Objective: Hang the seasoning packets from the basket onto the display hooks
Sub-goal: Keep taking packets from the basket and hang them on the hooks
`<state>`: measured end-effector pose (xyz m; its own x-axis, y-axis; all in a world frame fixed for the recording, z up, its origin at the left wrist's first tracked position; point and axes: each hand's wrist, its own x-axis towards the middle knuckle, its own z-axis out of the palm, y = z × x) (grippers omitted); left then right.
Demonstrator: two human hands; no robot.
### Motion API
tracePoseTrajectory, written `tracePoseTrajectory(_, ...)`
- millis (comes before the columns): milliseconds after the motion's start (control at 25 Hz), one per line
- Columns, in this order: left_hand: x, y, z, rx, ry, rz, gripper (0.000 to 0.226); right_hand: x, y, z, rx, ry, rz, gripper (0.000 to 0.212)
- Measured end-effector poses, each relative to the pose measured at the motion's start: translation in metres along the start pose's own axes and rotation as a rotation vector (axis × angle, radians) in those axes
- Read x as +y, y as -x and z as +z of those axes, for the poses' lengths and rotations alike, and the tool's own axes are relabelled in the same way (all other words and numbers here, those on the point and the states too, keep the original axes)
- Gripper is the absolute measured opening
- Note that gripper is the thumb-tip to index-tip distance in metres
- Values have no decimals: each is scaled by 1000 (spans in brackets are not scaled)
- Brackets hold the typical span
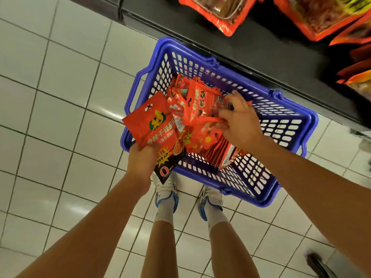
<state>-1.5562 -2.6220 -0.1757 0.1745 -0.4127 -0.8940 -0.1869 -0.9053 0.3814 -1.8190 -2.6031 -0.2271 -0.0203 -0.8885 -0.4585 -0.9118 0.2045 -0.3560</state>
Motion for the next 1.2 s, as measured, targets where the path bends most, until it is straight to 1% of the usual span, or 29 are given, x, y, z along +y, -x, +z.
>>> tracePoseTrajectory(40, 3, 3, 0, 6, 5, 23, 11, 0, 4, -11, 46, -215, 18, 21)
tracePoseTrajectory(120, 11, 11, 1, 8, 21, 68, 11, -10, 9, -36, 28, -656, 252, 17)
tracePoseTrajectory(160, 16, 18, 0, -5, 38, 87, 12, -19, 12, -48, 25, -825, 346, 16)
tracePoseTrajectory(240, 29, 36, 1, -83, 101, 142, 12, -40, 21, -70, 104, -957, 394, 13)
tracePoseTrajectory(320, 45, 60, 2, -168, 141, 191, 19, -73, 33, -91, 172, -974, 375, 7)
tracePoseTrajectory(400, 63, 84, 7, -213, 157, 220, 27, -113, 47, -111, 191, -919, 295, 25)
tracePoseTrajectory(440, 71, 96, 10, -236, 166, 236, 28, -131, 55, -121, 205, -879, 236, 33)
tracePoseTrajectory(480, 82, 111, 11, -256, 180, 252, 27, -148, 62, -135, 235, -828, 167, 36)
tracePoseTrajectory(560, 105, 138, 8, -323, 306, 224, 29, -169, 74, -166, 298, -749, 78, 33)
tracePoseTrajectory(600, 115, 151, 4, -386, 393, 203, 30, -175, 79, -182, 303, -764, 73, 34)
tracePoseTrajectory(640, 126, 166, -2, -457, 467, 208, 30, -179, 84, -200, 277, -835, 99, 38)
tracePoseTrajectory(680, 138, 181, -8, -510, 494, 237, 29, -183, 90, -220, 234, -945, 142, 42)
tracePoseTrajectory(720, 148, 196, -12, -532, 466, 277, 28, -186, 96, -238, 184, -1076, 184, 43)
tracePoseTrajectory(760, 157, 211, -16, -530, 406, 329, 27, -188, 102, -256, 145, -1203, 211, 37)
tracePoseTrajectory(800, 171, 229, -19, -512, 351, 380, 26, -190, 110, -280, 144, -1287, 213, 29)
tracePoseTrajectory(840, 185, 249, -22, -484, 317, 425, 25, -193, 121, -306, 182, -1311, 190, 23)
tracePoseTrajectory(880, 201, 270, -25, -458, 294, 465, 25, -195, 131, -333, 265, -1271, 160, 18)
tracePoseTrajectory(920, 218, 294, -30, -439, 275, 505, 26, -195, 142, -362, 378, -1156, 134, 16)
tracePoseTrajectory(1000, 252, 344, -44, -408, 243, 588, 27, -197, 163, -419, 567, -893, 100, 25)
tracePoseTrajectory(1040, 267, 368, -51, -401, 238, 623, 28, -200, 172, -445, 605, -856, 87, 32)
tracePoseTrajectory(1080, 280, 391, -60, -402, 237, 661, 30, -206, 182, -469, 599, -918, 56, 36)
tracePoseTrajectory(1120, 295, 420, -69, -407, 238, 708, 33, -216, 195, -496, 565, -1033, -3, 37)
tracePoseTrajectory(1200, 322, 479, -88, -445, 242, 840, 35, -240, 220, -546, 499, -1238, -151, 35)
